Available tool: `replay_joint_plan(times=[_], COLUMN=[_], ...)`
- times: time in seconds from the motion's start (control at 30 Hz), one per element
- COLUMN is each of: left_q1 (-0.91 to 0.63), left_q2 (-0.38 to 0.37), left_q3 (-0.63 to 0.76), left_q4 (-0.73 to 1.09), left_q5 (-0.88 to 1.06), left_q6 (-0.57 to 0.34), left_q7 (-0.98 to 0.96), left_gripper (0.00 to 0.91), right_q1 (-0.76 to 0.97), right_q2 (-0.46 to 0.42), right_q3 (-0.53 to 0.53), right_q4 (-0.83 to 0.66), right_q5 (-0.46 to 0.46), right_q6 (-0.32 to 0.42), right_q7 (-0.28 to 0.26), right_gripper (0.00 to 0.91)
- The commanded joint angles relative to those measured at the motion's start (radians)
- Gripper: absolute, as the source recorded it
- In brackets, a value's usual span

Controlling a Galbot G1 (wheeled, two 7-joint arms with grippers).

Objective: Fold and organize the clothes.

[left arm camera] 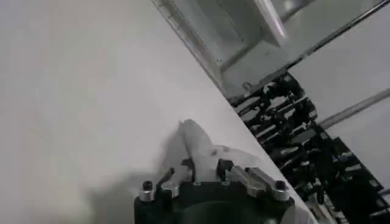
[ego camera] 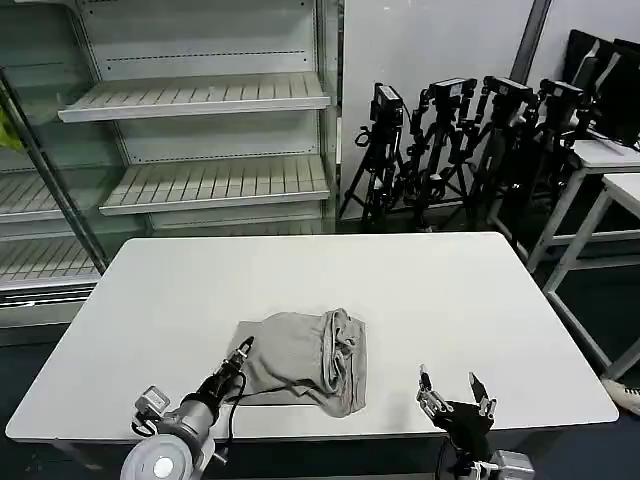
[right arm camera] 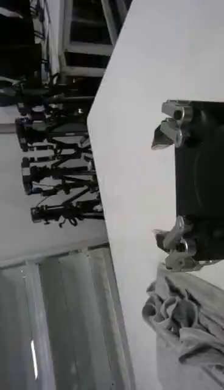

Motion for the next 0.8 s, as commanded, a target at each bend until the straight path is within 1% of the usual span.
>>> replay_joint_plan(times=[0.03, 0.13, 0.2, 0.33, 0.4, 0.47, 0.57, 0.63, 0.73, 0.77, 0.8], left_q1=[0.009, 0.025, 0.04, 0.042, 0.04, 0.038, 0.034, 0.028, 0.025, 0.025, 0.023], left_q2=[-0.049, -0.071, -0.07, -0.024, 0.013, 0.047, 0.138, 0.208, 0.334, 0.353, 0.393], left_q3=[-0.006, -0.004, -0.015, -0.09, -0.16, -0.253, -0.384, -0.449, -0.545, -0.558, -0.585], left_q4=[-0.034, -0.057, -0.071, -0.081, -0.084, -0.083, -0.078, -0.072, -0.051, -0.048, -0.039], left_q5=[-0.055, -0.058, -0.069, -0.132, -0.172, -0.225, -0.243, -0.24, -0.222, -0.219, -0.214], left_q6=[-0.051, -0.064, -0.072, -0.075, -0.068, -0.04, -0.013, 0.011, 0.038, 0.04, 0.047], left_q7=[-0.011, -0.011, -0.01, -0.018, -0.023, -0.033, -0.034, -0.023, 0.027, 0.032, 0.046], left_gripper=[0.03, 0.03, 0.03, 0.03, 0.03, 0.03, 0.03, 0.03, 0.03, 0.03, 0.03], right_q1=[-0.007, -0.006, -0.005, -0.002, 0.001, 0.007, 0.017, 0.028, 0.044, 0.047, 0.051], right_q2=[0.012, 0.019, 0.021, 0.023, 0.024, 0.024, 0.022, 0.02, 0.017, 0.016, 0.013], right_q3=[0.0, -0.001, -0.002, 0.0, -0.001, -0.004, -0.009, -0.014, -0.021, -0.021, -0.022], right_q4=[0.013, 0.016, 0.018, 0.015, 0.012, 0.008, 0.002, -0.006, -0.014, -0.015, -0.019], right_q5=[0.0, 0.0, 0.0, 0.001, 0.002, 0.005, 0.009, 0.013, 0.019, 0.021, 0.024], right_q6=[0.001, 0.0, 0.0, 0.001, 0.002, 0.002, 0.002, 0.001, 0.0, 0.0, 0.001], right_q7=[0.0, 0.001, 0.001, 0.0, 0.0, 0.0, 0.0, 0.0, 0.001, 0.0, 0.0], right_gripper=[0.907, 0.907, 0.907, 0.907, 0.907, 0.907, 0.907, 0.907, 0.907, 0.907, 0.907])
